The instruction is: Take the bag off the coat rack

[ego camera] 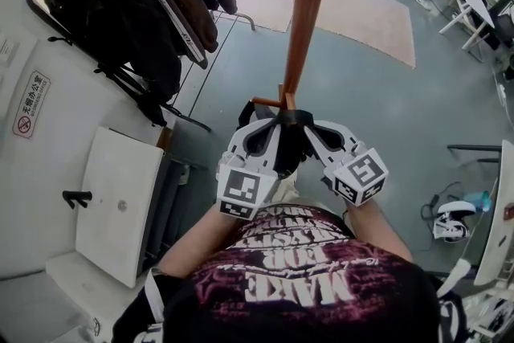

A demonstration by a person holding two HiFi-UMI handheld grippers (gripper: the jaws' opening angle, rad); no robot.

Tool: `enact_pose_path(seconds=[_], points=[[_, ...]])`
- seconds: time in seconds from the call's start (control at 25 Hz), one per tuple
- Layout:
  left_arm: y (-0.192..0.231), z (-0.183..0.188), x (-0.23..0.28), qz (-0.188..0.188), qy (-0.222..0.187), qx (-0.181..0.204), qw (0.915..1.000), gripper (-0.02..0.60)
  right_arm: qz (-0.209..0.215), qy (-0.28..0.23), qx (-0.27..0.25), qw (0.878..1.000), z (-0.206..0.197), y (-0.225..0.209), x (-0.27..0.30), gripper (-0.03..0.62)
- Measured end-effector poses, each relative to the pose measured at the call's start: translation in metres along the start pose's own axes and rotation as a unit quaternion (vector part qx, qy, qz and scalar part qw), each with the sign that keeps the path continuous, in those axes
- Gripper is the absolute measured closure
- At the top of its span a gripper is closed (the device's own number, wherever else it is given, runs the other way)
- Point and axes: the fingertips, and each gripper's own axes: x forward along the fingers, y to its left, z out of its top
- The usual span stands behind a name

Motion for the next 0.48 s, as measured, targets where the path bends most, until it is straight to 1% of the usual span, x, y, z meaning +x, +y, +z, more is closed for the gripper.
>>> enact_pose_path(seconds=[0.28, 0.48], points=[[-0.01, 0.039, -0.032, -0.007, -0.039, 0.012, 0.9991, 0.574, -0.006, -0.036, -0.018, 0.999, 0.037, 0.02, -0.023, 0.583], [-0.02, 0.05, -0.054, -0.013, -0.055, 0.024, 0.9981, 0.574, -0.008, -0.05, -0.021, 0.998, 0.048, 0.039, -0.039, 0.583]])
